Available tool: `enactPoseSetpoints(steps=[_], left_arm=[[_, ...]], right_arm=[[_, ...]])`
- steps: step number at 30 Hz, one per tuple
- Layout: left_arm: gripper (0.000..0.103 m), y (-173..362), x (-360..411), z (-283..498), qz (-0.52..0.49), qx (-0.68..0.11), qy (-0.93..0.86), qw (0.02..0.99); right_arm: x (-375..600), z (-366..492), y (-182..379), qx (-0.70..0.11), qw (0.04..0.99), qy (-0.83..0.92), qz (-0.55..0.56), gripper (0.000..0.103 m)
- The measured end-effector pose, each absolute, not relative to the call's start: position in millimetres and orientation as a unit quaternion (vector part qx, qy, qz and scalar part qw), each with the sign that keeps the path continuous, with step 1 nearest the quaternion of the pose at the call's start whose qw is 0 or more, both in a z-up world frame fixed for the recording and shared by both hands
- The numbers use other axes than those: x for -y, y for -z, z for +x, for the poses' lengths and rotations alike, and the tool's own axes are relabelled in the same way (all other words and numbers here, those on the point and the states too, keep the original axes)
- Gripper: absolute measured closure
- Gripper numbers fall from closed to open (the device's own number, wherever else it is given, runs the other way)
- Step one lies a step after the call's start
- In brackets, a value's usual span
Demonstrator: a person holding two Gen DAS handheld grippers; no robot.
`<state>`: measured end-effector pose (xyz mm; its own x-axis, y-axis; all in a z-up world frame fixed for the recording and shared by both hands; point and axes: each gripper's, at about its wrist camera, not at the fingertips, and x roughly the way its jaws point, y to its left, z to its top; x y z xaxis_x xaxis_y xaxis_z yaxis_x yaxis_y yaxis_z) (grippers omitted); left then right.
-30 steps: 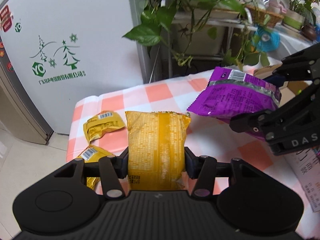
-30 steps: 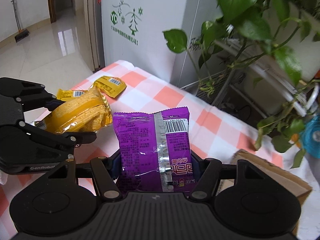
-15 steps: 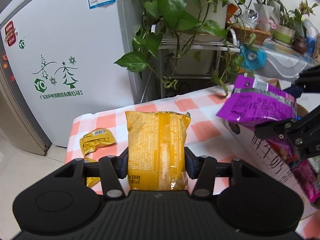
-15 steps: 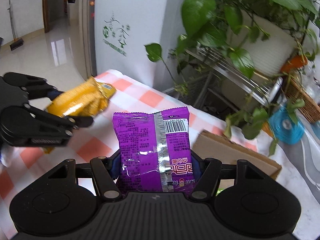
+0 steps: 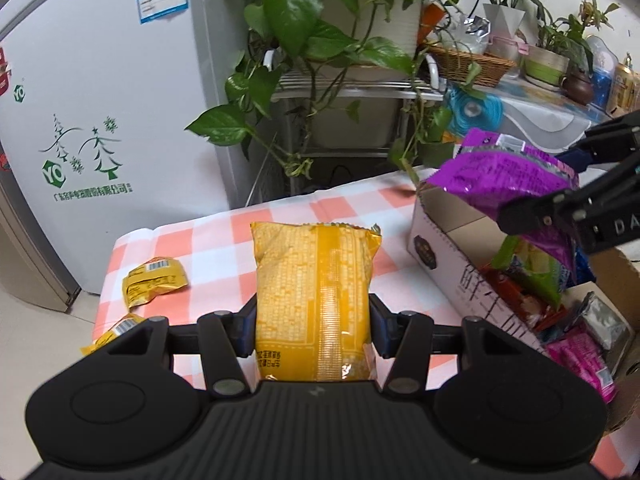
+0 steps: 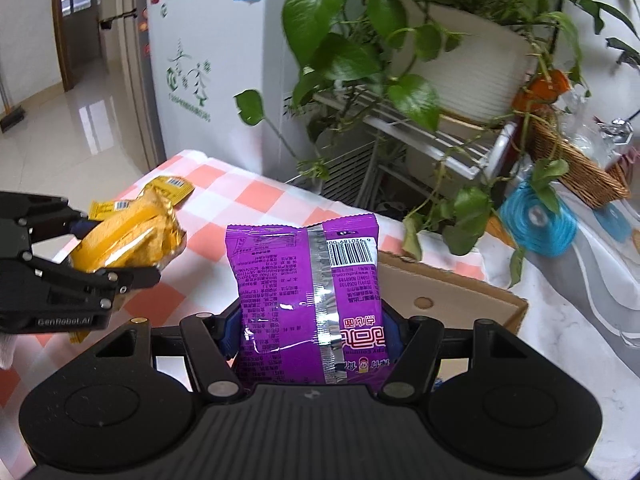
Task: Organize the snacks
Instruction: 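Carry both bags to the cardboard box and release them inside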
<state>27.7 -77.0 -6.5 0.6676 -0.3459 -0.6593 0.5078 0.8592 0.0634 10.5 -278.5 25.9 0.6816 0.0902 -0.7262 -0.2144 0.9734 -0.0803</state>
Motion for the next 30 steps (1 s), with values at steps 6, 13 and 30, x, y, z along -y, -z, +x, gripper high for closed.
enactPoseSetpoints(steps=[6, 13, 30], left_arm=[[0.052, 3, 93, 19, 0.126, -0.324, 0.256, 0.902], [0.052, -3, 116, 6, 0.123, -0.309, 0.289, 0.898], [0.051, 3, 178, -27, 0.103, -0.312, 0.389, 0.861]], right_arm=[[293, 6, -32, -0.383, 0.919, -0.07, -0.068, 0.032], [310, 5, -36, -0.377, 0.923, -0.058, -0.051, 0.032], [347, 9, -30, -0.379, 0.925, -0.009, -0.011, 0.032]])
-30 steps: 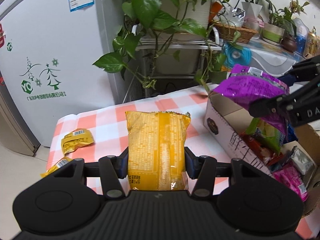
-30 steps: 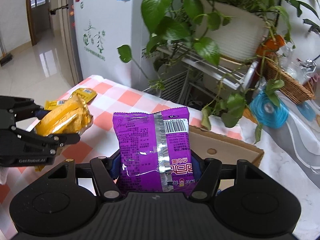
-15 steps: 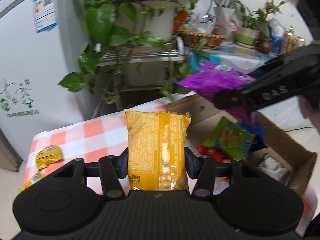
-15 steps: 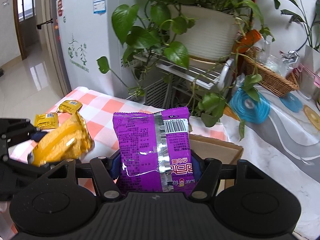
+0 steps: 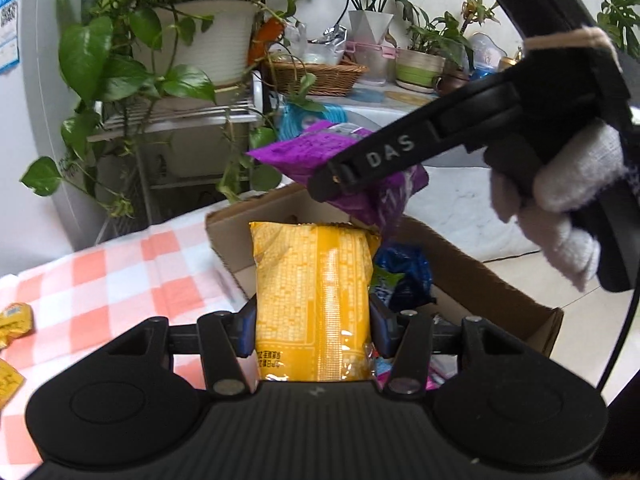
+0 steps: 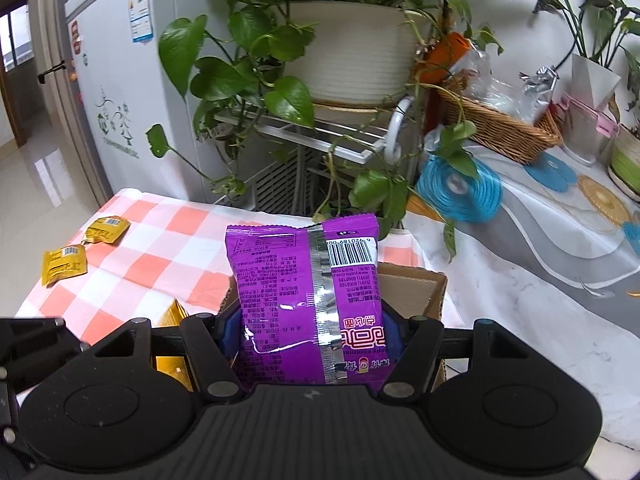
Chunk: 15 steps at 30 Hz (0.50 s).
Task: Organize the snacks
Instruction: 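Carry both bags to the cardboard box and release them inside, then withdraw both open tools from the box toward the small yellow packets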
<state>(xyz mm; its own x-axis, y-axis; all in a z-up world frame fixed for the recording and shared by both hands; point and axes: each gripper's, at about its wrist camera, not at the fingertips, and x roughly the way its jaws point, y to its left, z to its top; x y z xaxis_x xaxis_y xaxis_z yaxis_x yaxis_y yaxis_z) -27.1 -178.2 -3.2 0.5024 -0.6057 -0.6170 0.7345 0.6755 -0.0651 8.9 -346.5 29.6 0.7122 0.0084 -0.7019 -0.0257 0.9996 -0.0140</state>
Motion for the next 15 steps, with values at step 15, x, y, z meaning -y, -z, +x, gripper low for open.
enactPoseSetpoints(steps=[15], left_arm=[[0.029, -1, 174, -23, 0.061, -0.305, 0.385, 0.869]], right_arm=[[353, 17, -26, -0.376, 0.926, 0.019, 0.012, 0.02]])
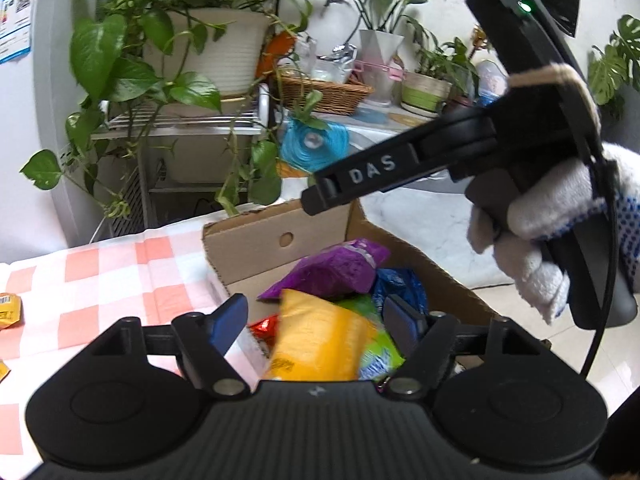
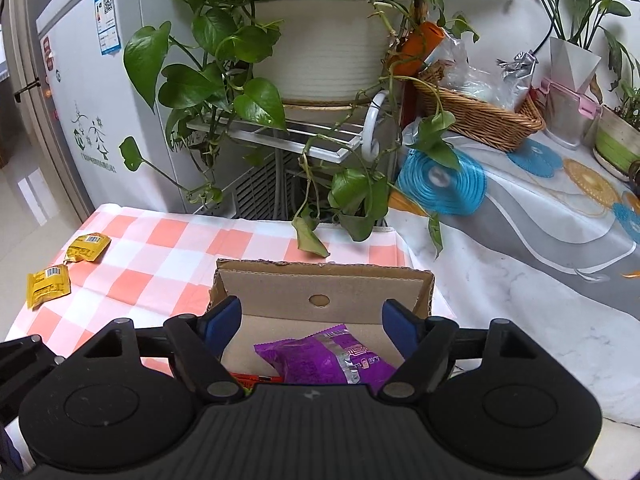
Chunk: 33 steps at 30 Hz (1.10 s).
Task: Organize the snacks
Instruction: 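Withdraw both open tools from the box toward the small yellow packets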
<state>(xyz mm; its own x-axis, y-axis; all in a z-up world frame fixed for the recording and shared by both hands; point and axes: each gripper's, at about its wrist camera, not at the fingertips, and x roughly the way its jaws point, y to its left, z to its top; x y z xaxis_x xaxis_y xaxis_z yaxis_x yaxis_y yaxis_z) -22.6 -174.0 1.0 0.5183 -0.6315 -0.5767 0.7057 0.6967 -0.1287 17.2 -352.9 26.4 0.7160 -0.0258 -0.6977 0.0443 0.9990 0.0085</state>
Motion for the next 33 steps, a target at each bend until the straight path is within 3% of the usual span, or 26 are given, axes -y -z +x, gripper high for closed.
enactPoseSetpoints(steps=[33], left_arm=[[0.025, -10, 82, 20, 0.022, -0.341, 0.243, 0.908]], right_arm=[[283, 33, -24, -0.385, 0.92, -0.07, -0.027, 0.012]])
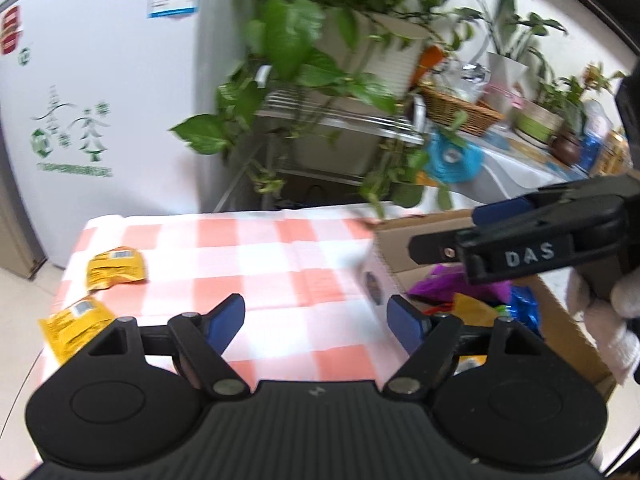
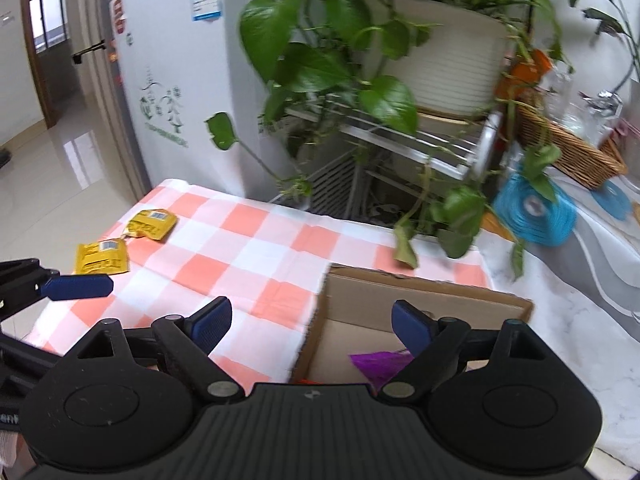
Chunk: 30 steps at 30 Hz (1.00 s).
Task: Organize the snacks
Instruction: 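Withdraw both open tools from the box toward the small yellow packets, then grasp a small yellow packet with the left tool while the right tool approaches the other packet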
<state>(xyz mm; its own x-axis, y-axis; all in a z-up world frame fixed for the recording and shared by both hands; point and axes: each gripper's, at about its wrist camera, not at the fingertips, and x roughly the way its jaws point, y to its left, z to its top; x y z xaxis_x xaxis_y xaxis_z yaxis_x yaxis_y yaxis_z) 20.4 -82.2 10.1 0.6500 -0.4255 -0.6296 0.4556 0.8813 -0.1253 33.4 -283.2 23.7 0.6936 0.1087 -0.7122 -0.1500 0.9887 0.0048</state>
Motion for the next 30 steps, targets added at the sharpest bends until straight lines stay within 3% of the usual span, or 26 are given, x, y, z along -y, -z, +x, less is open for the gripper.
enactPoseSetpoints(steps=[16, 30], left_arm=[[0.02, -11, 12, 50, -0.007, -0.34, 0.15, 0.928], [0.02, 30, -43, 94, -0.014, -0.369, 0.058, 0.928]], right_arm=[[234, 48, -17, -0.392, 0.912, -0.117, -0.031, 0.011], [207, 55, -13, -0.396, 0.906, -0.146, -0.032, 0.01]])
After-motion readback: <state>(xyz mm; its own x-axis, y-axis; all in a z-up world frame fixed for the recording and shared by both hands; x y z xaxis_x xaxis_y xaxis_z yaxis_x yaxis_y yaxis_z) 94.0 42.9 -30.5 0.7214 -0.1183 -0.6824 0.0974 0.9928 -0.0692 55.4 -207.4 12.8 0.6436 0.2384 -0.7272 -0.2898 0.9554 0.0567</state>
